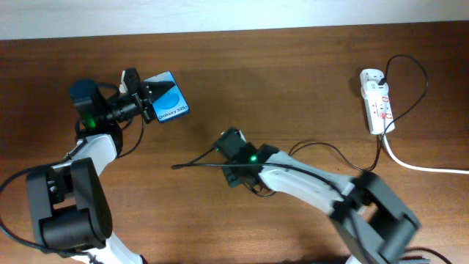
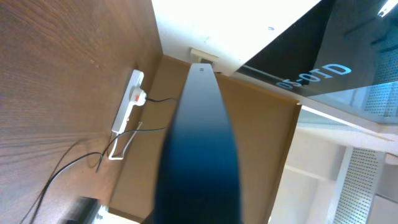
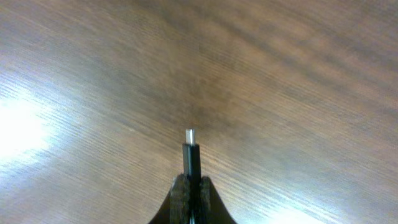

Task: Plug charger to phone and switch on socket

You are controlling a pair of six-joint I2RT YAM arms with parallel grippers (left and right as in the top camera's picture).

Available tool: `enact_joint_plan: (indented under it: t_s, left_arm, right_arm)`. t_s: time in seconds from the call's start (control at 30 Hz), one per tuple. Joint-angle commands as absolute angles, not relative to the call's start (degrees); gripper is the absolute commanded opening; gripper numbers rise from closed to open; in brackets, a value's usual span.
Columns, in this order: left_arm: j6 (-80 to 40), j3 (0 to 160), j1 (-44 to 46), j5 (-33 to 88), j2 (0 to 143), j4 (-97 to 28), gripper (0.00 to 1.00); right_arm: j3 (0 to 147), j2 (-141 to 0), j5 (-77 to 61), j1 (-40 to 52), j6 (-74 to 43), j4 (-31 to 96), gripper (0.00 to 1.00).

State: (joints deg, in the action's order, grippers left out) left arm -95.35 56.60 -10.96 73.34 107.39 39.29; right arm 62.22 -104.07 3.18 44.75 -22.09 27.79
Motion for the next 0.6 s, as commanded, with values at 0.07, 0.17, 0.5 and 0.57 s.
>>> enact_joint_plan:
  t_s: [0.07,0.17,0.5,0.57]
  left_arm:
    - [-83.7,58.0,-8.5,74.0,109.0,35.5,0.00]
    - [-82.8,58.4,-4.5,70.7,109.1,35.5,0.00]
    - [-96.1,71.1,6.2,66.5,116.9,36.8,0.00]
    - [-95.5,71.1,6.2,66.2,116.9,36.8,0.00]
  right_arm:
    - [65.7,-83.8,-31.4,27.4,-16.7,30.7,0.04]
    - [65.1,-83.7,-44.1,19.8,-16.8,32.8,0.04]
    - [65.0,-83.7,-54.7,15.8,-25.1,39.4,0.04]
    - [65.0,-83.7,-55.2,17.4,-34.1,35.1,0.04]
